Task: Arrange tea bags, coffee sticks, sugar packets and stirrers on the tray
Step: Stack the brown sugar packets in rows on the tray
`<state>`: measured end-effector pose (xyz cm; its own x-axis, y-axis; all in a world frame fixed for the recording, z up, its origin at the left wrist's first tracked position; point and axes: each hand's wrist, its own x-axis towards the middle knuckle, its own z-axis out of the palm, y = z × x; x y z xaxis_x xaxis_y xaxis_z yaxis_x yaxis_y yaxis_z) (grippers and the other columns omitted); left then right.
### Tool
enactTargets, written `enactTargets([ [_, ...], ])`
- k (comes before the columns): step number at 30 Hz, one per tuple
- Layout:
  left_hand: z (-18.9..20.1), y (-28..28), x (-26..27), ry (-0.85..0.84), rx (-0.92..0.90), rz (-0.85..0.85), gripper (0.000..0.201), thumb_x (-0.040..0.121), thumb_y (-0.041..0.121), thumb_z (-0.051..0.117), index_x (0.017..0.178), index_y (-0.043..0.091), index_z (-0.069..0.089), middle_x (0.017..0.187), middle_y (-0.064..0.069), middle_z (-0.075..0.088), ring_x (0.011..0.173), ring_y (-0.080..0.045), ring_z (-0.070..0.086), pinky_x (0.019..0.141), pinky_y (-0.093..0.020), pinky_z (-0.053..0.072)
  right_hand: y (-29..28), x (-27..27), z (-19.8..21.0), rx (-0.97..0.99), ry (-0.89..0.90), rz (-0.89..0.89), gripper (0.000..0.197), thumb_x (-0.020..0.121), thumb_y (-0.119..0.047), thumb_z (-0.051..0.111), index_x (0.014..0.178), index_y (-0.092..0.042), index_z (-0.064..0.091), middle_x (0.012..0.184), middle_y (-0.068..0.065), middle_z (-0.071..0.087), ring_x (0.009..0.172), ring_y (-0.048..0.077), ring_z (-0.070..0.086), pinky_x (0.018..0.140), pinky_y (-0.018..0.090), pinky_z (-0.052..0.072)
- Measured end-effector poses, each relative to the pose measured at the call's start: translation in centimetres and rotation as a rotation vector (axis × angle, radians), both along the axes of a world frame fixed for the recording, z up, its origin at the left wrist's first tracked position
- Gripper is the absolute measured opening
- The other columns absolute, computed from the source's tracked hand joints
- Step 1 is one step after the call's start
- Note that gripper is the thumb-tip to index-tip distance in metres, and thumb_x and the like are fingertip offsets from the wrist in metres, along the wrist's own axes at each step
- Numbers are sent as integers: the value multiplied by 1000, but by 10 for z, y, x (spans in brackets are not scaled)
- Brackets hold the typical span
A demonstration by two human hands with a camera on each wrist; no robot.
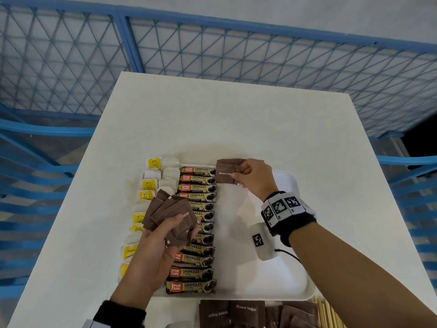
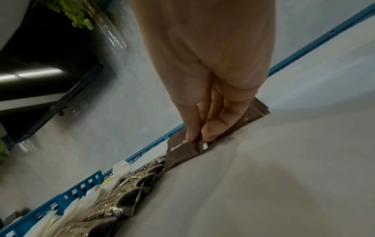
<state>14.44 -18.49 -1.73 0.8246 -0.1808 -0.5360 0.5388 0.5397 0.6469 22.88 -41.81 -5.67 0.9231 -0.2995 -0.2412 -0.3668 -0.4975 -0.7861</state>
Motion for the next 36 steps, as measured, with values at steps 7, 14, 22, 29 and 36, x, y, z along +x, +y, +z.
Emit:
enactTargets([
  [7, -1, 1, 0, -8, -7, -9, 59, 63, 15, 73, 118, 3, 57, 106, -22, 66, 86, -28, 70, 62, -32, 58, 3, -3, -1, -23, -36, -34, 24, 76, -11, 75, 74, -13, 52, 59, -2, 54, 46, 1, 53, 51, 8, 41],
  [14, 4, -4, 1, -94, 29, -33, 74, 47, 23, 87, 113, 4, 60, 93, -16, 70, 77, -25, 71, 58, -29, 57, 12, -16, 14, -158, -169, -29, 21, 83, -20, 67, 96, -11, 53, 93, 3, 51, 74, 3, 44, 65, 1, 34],
  [22, 5, -12, 3, -160, 112, -107, 40, 50, 26, 82, 88, 17, 74, 90, -11, 73, 75, -19, 70, 56, -26, 56, 42, -53, 53, 416, 149, 494, 16, 91, -26, 56, 97, -12, 62, 78, -3, 61, 68, 10, 56, 55, 17, 45],
  [29, 7, -14, 1, -175, 146, -139, 66, 32, 46, 92, 89, 17, 75, 91, -8, 74, 77, -17, 71, 56, -24, 55, 48, -66, 54, 622, 147, 515, 10, 84, -4, 65, 86, -13, 61, 79, 1, 63, 67, 5, 61, 58, 16, 52],
  [36, 2, -11, 2, -46, 167, -21, 31, 70, 9, 68, 101, 6, 64, 83, -13, 70, 68, -23, 70, 56, -27, 57, 19, -60, 43, 428, 86, 313, 8, 84, -9, 66, 86, -17, 63, 77, -4, 65, 63, 0, 56, 56, 12, 42],
])
